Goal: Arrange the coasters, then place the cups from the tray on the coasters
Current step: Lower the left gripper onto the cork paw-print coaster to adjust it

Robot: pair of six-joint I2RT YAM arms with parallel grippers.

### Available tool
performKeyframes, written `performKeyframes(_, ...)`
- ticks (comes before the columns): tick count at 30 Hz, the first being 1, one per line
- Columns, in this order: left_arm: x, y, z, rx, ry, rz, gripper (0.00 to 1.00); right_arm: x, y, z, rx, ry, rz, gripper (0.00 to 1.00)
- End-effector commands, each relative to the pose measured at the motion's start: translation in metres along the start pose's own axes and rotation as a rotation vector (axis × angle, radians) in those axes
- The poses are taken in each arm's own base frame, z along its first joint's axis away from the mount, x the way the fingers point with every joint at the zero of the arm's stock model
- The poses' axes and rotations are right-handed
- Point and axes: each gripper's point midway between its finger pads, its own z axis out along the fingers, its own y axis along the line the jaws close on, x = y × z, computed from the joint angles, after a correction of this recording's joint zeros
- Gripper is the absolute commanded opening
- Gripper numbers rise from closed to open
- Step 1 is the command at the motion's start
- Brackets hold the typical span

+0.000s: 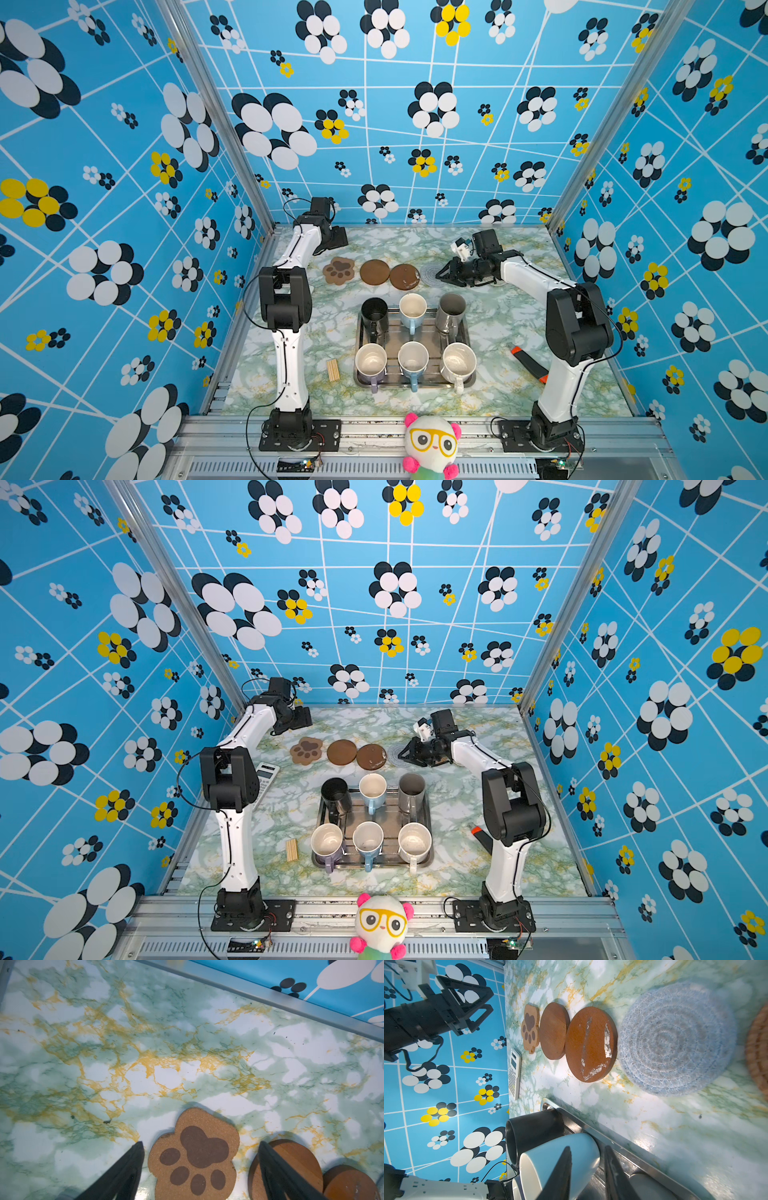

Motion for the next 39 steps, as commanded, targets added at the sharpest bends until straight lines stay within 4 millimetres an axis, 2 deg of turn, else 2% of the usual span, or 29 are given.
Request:
performKeyframes(1,0.008,-0.003,0.025,0.037,0.019,0.002,0.87,0.0,0.003,-0.003,0.027,0.011,-0.03,0.3)
performKeyframes(6,0.009,-0.008,0.042,0.086,0.02,-0.035,0.87,0.002,0.002,-0.004,0.034,0.016,-0.032,0.3)
performKeyframes(13,0.017,-0.004,0.059,0.082,0.042,-0.059,0.87,0.004,-0.001,-0.002,0.039,0.022,-0.025,0.3)
performKeyframes(19,0.018,-0.001,0.062,0.082,0.057,-0.075,0.87,0.005,-0.002,-0.001,0.04,0.025,-0.019,0.3)
performKeyframes(27,0.04,0.008,0.072,0.044,0.166,-0.106,0.86,0.006,-0.004,0.002,0.038,0.029,-0.013,0.3)
performKeyframes(39,0.069,0.008,0.075,0.042,0.261,-0.111,0.85,0.006,-0.003,0.002,0.03,0.024,-0.012,0.3)
